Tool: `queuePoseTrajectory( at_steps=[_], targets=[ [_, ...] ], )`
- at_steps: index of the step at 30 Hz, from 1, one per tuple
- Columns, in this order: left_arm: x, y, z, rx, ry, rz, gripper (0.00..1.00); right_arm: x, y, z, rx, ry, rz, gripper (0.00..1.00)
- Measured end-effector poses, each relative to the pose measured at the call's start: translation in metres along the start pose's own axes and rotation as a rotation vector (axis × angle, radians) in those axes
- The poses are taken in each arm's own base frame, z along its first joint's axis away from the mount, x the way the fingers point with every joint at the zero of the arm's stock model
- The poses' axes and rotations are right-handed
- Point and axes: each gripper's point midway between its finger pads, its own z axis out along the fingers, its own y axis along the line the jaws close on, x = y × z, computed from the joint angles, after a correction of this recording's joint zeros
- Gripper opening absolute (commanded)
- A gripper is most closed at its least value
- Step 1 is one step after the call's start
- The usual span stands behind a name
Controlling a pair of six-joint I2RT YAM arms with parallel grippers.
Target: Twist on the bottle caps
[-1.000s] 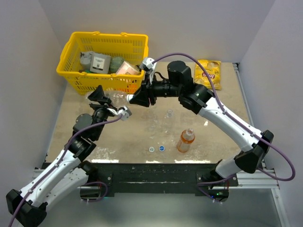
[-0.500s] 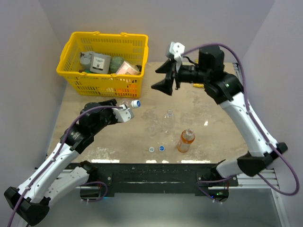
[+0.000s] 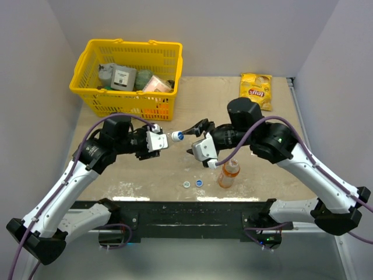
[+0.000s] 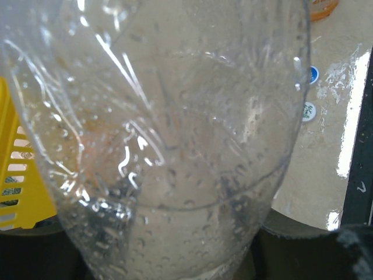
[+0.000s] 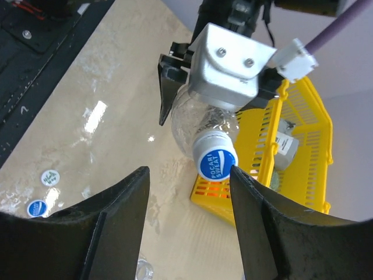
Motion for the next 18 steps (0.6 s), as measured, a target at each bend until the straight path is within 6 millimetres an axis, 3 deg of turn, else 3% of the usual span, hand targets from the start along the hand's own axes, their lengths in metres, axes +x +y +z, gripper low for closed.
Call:
queuePoseTrajectory(
  at_steps=[5,14,18],
  targets=[
    [0.001,-0.003,0.000,0.029,0.011,-0.010,0.00,0.012,-0.001,0.018,-0.022,0.029,-0.024,0.59],
    [0.003,-0.007,0.000,0.054,0.016,0.010,0.00,0.002,0.000,0.024,-0.025,0.005,-0.061,0.52],
    [0.002,-0.007,0.000,0.058,0.012,0.028,0.00,0.003,-0.001,0.025,-0.028,0.007,-0.077,0.41]
  ],
)
